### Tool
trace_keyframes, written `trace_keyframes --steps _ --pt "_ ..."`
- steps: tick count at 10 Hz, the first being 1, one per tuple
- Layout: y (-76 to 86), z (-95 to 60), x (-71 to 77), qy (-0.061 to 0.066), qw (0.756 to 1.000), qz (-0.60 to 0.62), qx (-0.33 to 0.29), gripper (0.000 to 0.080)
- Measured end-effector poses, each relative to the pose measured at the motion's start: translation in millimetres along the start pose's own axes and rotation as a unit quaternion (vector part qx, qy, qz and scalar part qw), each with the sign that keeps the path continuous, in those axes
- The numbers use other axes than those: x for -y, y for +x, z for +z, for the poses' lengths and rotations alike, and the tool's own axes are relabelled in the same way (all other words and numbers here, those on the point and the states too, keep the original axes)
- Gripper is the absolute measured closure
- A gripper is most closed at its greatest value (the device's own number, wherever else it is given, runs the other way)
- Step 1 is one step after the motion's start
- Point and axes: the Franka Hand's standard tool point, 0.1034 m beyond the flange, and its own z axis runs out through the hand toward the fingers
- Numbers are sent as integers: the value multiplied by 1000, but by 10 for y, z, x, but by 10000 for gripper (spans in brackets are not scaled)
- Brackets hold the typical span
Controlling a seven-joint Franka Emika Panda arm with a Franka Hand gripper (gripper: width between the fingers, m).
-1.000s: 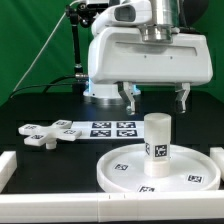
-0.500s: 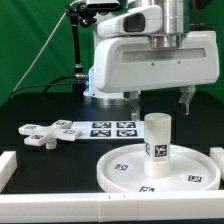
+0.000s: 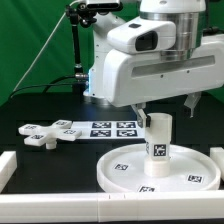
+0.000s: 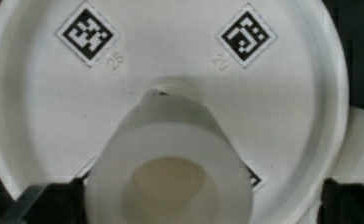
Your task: Assemble round table
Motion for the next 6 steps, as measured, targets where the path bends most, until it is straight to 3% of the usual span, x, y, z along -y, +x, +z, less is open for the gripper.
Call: trace_keyframes --steps 4,6 --pt "-21 10 -131 -3 1000 -14 -11 151" --pt "-24 41 -136 -5 1000 -25 -17 397"
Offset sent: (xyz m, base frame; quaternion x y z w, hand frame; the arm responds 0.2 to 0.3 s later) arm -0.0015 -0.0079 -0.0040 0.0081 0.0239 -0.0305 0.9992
